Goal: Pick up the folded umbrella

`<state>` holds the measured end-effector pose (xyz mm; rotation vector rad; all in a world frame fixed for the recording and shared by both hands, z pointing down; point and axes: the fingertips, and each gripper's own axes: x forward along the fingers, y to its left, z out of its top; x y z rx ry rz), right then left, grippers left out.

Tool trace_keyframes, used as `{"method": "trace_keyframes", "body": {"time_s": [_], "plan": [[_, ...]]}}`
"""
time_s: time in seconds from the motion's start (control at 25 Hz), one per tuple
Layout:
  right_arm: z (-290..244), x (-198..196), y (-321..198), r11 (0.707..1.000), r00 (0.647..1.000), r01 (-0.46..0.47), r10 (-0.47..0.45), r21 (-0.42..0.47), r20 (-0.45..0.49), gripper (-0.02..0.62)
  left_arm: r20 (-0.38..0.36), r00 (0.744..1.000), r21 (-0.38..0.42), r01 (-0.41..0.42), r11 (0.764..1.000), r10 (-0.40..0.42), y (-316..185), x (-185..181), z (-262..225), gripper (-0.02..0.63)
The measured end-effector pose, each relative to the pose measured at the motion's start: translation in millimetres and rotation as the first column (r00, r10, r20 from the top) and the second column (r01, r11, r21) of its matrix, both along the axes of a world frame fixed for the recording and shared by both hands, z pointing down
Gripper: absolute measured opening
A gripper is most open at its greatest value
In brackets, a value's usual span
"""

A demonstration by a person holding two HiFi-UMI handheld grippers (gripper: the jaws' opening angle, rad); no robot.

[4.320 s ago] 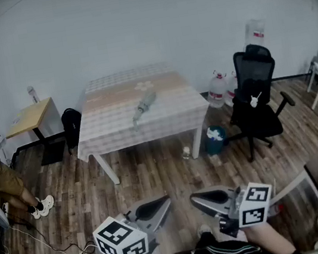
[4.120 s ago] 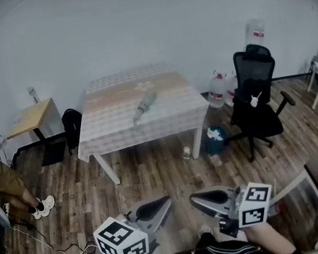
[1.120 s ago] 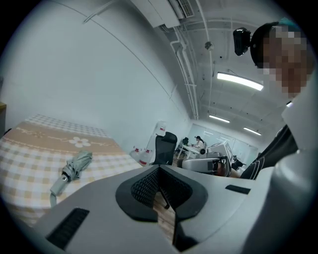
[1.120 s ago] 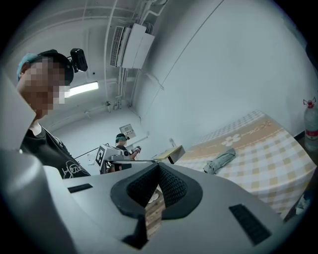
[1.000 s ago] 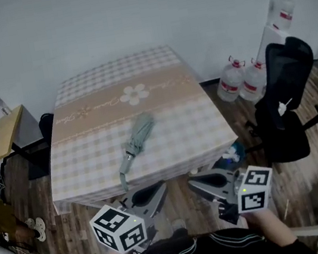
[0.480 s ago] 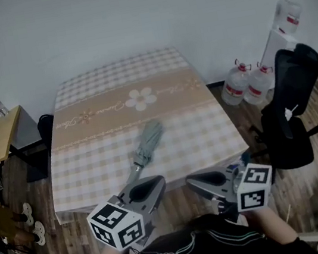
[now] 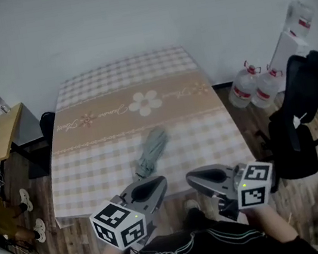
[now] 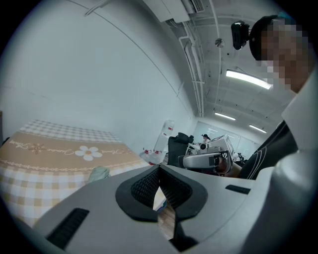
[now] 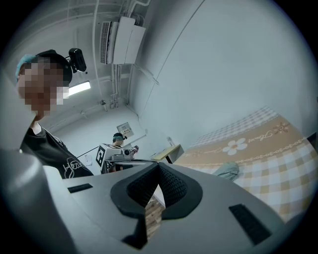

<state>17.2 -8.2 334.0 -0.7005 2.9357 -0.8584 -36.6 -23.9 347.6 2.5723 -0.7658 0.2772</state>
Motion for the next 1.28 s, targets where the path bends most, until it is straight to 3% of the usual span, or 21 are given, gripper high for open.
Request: {"method": "trace_keyframes", "body": {"time_s": [0.56, 0.92, 1.12, 1.28], "plan": [[12.6, 14.7, -77.6, 0.998, 0.999, 0.046, -0.046, -0.042, 0.000, 0.011, 0.031, 0.997, -0.029, 0.073, 0.997, -0.073, -74.8, 5.3, 20.5, -0.003], [28.1, 17.8, -112.9, 0.994, 0.998, 0.064, -0.064, -0.084, 0.006, 0.011, 0.103, 0.986, -0.047, 0.137, 0.989, -0.132, -111.8, -6.0, 46.3, 0.005], [42.9, 16.9, -126.7, 0.990, 0.997, 0.077, -0.076, -0.120, 0.009, 0.011, 0.172, 0.979, -0.088, 0.123, 0.988, -0.107, -122.5, -8.6, 74.7, 0.149], [53.1, 18.7, -139.8, 0.987, 0.997, 0.077, -0.076, -0.143, 0.007, 0.009, 0.274, 0.959, -0.095, 0.104, 0.990, -0.074, -131.3, -11.1, 102.8, 0.245]]}}
